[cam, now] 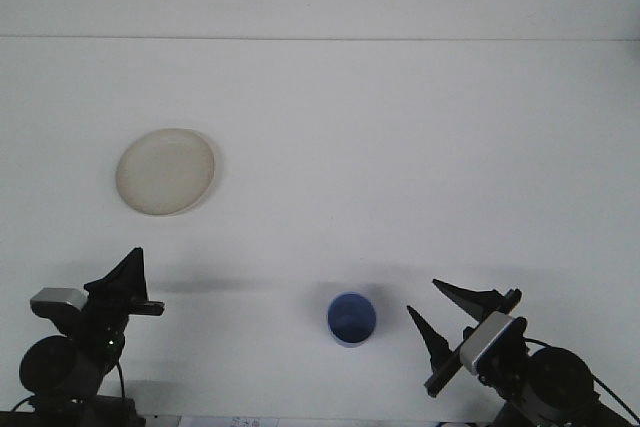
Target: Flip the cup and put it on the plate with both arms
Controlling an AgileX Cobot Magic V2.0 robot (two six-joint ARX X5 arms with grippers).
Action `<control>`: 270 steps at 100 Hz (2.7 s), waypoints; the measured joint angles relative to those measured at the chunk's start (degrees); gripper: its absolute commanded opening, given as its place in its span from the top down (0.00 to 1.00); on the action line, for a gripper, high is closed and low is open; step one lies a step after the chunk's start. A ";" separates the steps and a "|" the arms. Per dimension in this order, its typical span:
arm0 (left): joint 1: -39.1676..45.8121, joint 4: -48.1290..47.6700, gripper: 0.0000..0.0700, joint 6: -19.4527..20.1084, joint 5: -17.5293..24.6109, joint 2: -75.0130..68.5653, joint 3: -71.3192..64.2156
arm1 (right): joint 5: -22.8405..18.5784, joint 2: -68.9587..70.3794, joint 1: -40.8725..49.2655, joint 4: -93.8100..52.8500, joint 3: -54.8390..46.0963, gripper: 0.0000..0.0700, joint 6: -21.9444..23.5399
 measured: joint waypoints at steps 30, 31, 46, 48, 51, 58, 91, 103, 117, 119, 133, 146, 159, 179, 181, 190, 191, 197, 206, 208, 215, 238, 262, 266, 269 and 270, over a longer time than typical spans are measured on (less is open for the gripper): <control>-6.43 -22.43 0.32 9.46 21.99 29.16 26.97 | 0.07 0.00 -0.02 0.00 0.00 0.46 -0.02; -6.99 -23.37 0.32 9.77 22.12 30.21 27.85 | 0.04 0.00 -0.02 0.00 0.00 0.46 -0.02; -16.90 -34.01 0.32 13.25 22.49 44.11 37.75 | 0.07 0.00 -0.02 0.02 0.00 0.46 -0.02; -18.45 -34.75 0.32 13.55 22.49 45.66 38.66 | 0.07 0.00 -0.02 0.02 0.00 0.46 -0.02; -20.79 -35.36 0.32 13.92 22.51 47.84 39.91 | 0.07 0.00 -0.02 0.02 0.00 0.46 -0.02; -26.10 -35.32 0.34 14.36 22.49 52.33 42.91 | 0.07 0.00 -0.02 0.02 0.00 0.46 -0.02; -43.85 -35.01 0.34 14.47 11.96 70.58 54.75 | 0.07 0.00 -0.02 0.20 0.00 0.46 -0.02; -46.18 -34.99 0.34 14.47 11.93 75.56 57.13 | 0.07 0.00 -0.02 0.42 0.00 0.46 -0.02; -47.21 -34.82 0.34 14.49 10.78 80.13 57.79 | 0.07 0.00 -0.02 0.44 0.00 0.46 -0.02; -47.32 -34.82 0.34 14.49 10.34 80.70 57.79 | 0.07 0.00 -0.02 0.42 0.00 0.46 -0.02; -47.60 -34.84 0.34 14.49 8.94 84.30 57.79 | 0.07 0.00 -0.02 0.42 0.00 0.46 -0.02; -47.91 -34.77 0.43 14.49 8.92 86.47 57.79 | 0.07 0.00 -0.02 0.44 0.00 0.46 -0.02; -48.30 -34.75 0.76 14.49 8.90 87.95 57.79 | 0.07 0.00 -0.02 0.44 0.00 0.46 -0.02; -48.85 -34.84 0.99 14.58 8.87 89.00 57.79 | 0.07 0.00 -0.02 0.46 0.00 0.46 -0.02; -48.94 -34.84 0.99 14.67 8.81 89.00 57.79 | 0.07 0.00 -0.02 0.46 0.00 0.46 -0.02; -49.13 -36.11 0.99 15.12 8.81 89.00 58.12 | 0.07 0.00 -0.02 0.48 0.00 0.46 -0.02; -49.13 -36.39 0.98 15.17 8.79 89.02 58.27 | 0.07 0.00 -0.02 0.46 0.00 0.46 -0.02; -49.13 -38.01 0.99 15.78 8.79 89.07 59.34 | 0.07 0.00 -0.02 0.46 0.00 0.46 -0.02; -49.00 -39.95 0.99 17.18 8.76 89.07 61.75 | 0.07 0.00 -0.02 0.46 0.00 0.46 -0.02; -48.89 -40.19 0.99 17.42 8.76 89.07 62.34 | 0.07 0.00 -0.02 0.46 0.00 0.46 -0.02; -48.26 -40.87 0.99 18.62 8.22 88.59 64.13 | 0.04 0.00 -0.02 0.44 0.00 0.46 -0.02; -38.93 -46.62 0.99 22.34 -1.64 79.93 67.21 | 0.07 0.00 -0.02 0.44 0.00 0.46 -0.02; -17.68 -45.62 0.99 25.90 -7.82 74.53 67.60 | 0.07 0.00 -0.02 0.44 0.00 0.46 -0.02; -13.51 -44.65 0.99 26.12 -7.85 75.17 67.60 | 0.07 0.00 -0.02 0.44 0.00 0.46 -0.02; -10.38 -43.85 0.99 26.25 -7.85 75.73 67.60 | 0.07 0.00 -0.02 0.44 0.00 0.46 -0.02; -9.35 -43.56 0.99 26.27 -7.89 75.95 67.60 | 0.07 0.00 -0.02 0.44 0.00 0.46 -0.02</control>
